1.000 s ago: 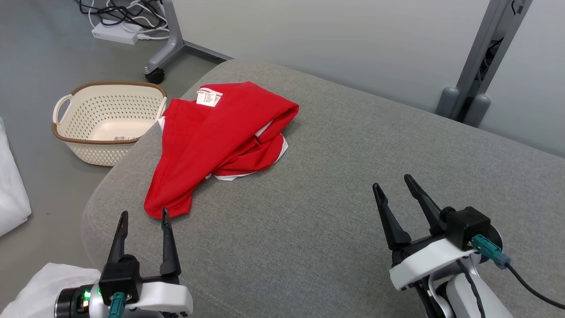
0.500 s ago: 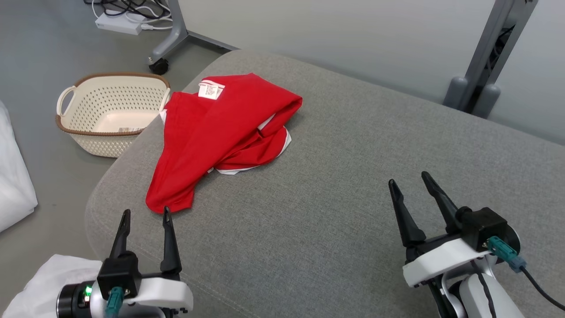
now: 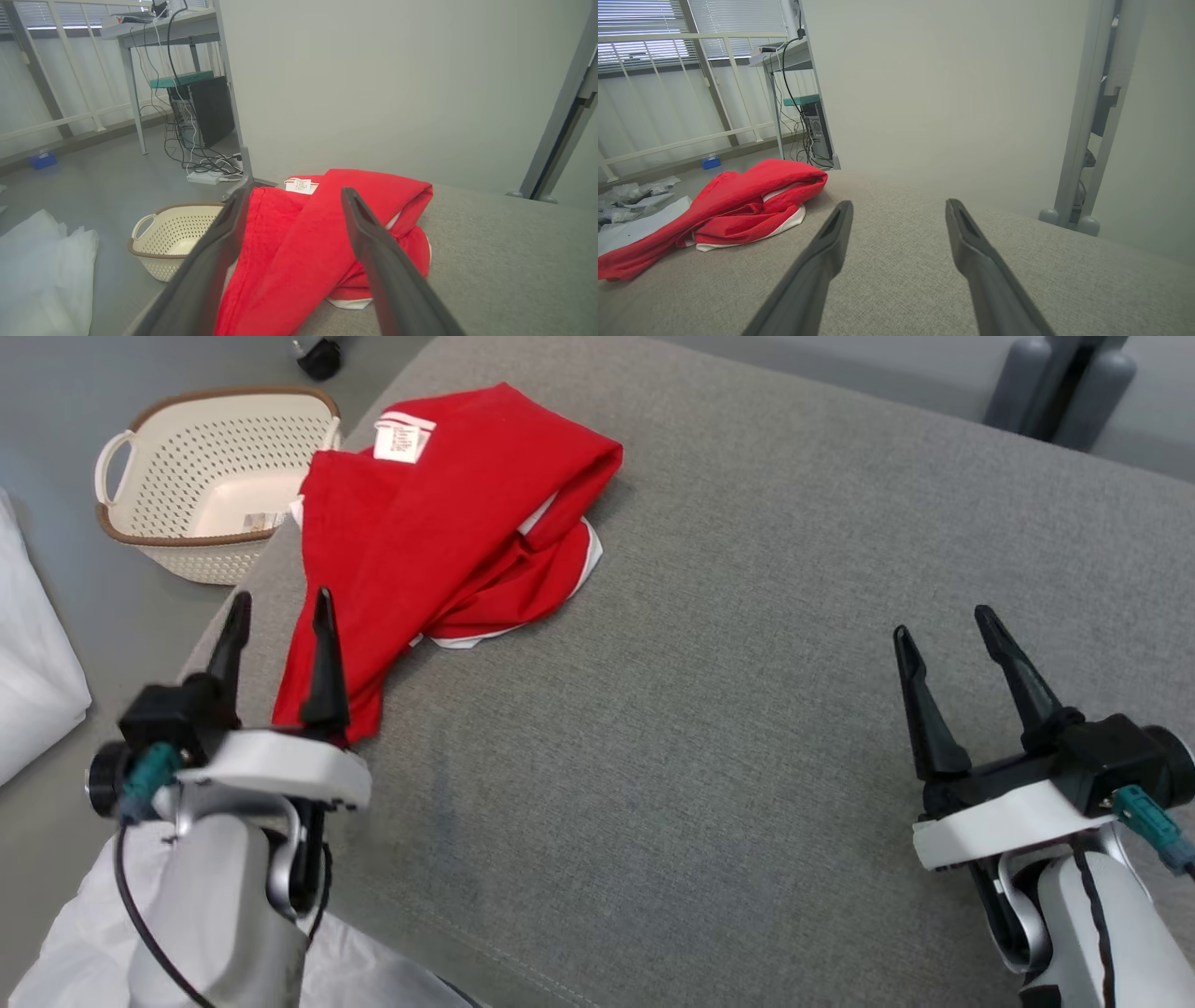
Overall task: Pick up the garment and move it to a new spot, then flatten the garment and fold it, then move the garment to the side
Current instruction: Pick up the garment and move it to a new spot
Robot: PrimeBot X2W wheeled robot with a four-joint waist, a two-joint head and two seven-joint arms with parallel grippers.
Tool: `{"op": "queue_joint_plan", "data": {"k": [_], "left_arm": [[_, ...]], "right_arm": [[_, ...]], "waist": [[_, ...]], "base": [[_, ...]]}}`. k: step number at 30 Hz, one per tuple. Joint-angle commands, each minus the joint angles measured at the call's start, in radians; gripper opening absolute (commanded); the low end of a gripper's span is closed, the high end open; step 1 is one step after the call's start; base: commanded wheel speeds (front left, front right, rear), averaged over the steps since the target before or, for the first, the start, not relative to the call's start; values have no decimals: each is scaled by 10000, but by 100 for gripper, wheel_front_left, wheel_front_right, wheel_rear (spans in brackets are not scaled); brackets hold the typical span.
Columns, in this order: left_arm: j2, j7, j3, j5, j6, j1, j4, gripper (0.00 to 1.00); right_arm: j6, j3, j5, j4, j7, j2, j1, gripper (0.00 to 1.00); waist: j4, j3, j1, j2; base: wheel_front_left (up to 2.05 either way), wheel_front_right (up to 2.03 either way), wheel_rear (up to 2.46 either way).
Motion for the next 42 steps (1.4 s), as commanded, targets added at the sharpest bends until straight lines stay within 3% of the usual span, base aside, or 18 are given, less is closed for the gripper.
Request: {"op": "queue_joint_plan", "data": {"k": [1,5,11,24,33,40,41,42], "left_arm": [[129,-15,184,-129,-207,-538,291,100],[496,145,379,-683,-1035,-2218,2415,100],[1287,1847,-68,-1363,-1445,-4519,4712,100],[2477,4835,-2302,-2964,-1459,-6384,6350,100],[2494,6103,-2843,-3579,-1461,-6945,7467,100],[2440,6297,-3052,-3755,-1462,-7168,7824,100],[2419,6303,-3098,-3792,-1462,-7180,7849,0],[2379,6310,-3148,-3824,-1462,-7174,7861,0]], "right_arm": [[1,34,-29,-66,-57,-127,-148,100],[3,155,-79,-157,-57,-279,-452,100],[3,341,-165,-165,-57,-348,-634,100],[3,609,-79,-207,-57,-269,-1094,100],[3,715,-95,-247,-57,-240,-1189,100],[3,747,-81,-171,-56,-214,-1251,100],[3,748,-77,-162,-56,-213,-1255,100],[3,741,-80,-147,-56,-215,-1256,100]], "waist": [[-309,411,0,0],[-632,768,0,0],[-1075,1206,0,0],[-2079,2062,0,0],[-2302,2340,0,0],[-2387,2402,0,0],[-2387,2401,0,0],[-2387,2395,0,0]], "base": [[0,0,0],[0,0,0],[0,0,0],[0,0,0],[0,0,0],[0,0,0],[0,0,0],[0,0,0]]}}
